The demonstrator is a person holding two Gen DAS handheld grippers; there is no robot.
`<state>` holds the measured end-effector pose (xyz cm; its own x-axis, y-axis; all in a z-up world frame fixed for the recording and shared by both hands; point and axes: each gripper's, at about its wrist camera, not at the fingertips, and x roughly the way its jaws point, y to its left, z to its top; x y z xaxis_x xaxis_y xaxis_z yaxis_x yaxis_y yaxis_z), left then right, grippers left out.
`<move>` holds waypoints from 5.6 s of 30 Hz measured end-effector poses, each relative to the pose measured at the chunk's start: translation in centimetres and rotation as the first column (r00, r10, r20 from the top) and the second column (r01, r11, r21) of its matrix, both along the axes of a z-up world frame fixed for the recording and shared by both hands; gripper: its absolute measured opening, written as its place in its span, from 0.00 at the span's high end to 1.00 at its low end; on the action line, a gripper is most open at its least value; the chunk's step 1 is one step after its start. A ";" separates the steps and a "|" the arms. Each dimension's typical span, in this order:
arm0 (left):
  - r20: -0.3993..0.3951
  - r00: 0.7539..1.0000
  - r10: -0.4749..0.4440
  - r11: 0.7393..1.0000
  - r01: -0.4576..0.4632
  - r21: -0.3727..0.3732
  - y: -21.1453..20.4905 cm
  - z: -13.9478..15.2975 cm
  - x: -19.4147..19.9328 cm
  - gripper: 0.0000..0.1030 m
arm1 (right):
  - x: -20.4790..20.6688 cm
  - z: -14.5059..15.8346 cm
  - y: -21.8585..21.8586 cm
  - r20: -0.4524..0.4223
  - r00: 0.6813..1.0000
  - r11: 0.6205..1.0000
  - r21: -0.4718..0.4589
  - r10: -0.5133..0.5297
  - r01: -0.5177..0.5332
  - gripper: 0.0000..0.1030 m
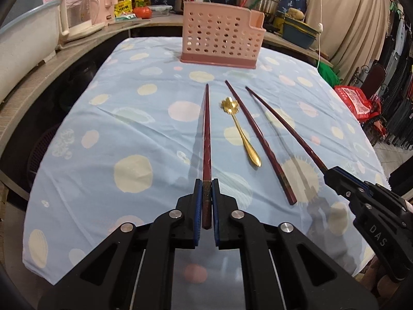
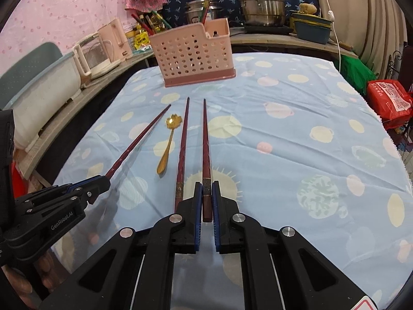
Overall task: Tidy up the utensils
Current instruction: 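Grasp a dark red chopstick with the left gripper while the right grasps another dark red chopstick, then lift both dark red chopsticks into the pink basket and open both grippers, then move both open grippers back down toward the last chopstick and gold spoon, then grasp the last dark red chopstick with the right gripper while the left grasps the gold spoon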
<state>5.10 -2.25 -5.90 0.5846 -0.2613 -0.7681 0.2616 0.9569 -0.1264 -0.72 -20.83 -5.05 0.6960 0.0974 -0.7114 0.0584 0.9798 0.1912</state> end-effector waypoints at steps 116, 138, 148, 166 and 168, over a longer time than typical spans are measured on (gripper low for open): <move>0.146 0.987 0.061 0.998 -0.065 0.020 0.8 5.4 4.8 0.61 | 3.4 1.8 1.7 -0.002 0.997 0.997 -0.017 0.074 -0.074 0.77; 0.000 0.999 0.032 0.999 -0.032 0.027 0.7 -0.6 1.9 0.61 | 2.7 -2.9 3.9 -0.080 0.995 0.998 -0.004 0.066 -0.067 0.77; -0.009 0.999 0.033 0.999 -0.033 0.026 0.7 -0.9 2.0 0.61 | 3.2 -3.2 4.1 -0.079 0.995 0.998 -0.013 0.063 -0.064 0.83; -0.025 0.999 -0.032 0.999 0.032 -0.007 -2.3 -0.9 2.1 0.51 | 1.7 -3.1 0.0 -0.081 0.996 0.999 0.032 -0.033 0.036 0.93; -0.029 0.999 -0.045 0.999 0.045 -0.016 -3.1 -1.1 2.3 0.51 | 1.5 -3.1 -0.5 -0.080 0.996 0.998 0.038 -0.043 0.046 0.93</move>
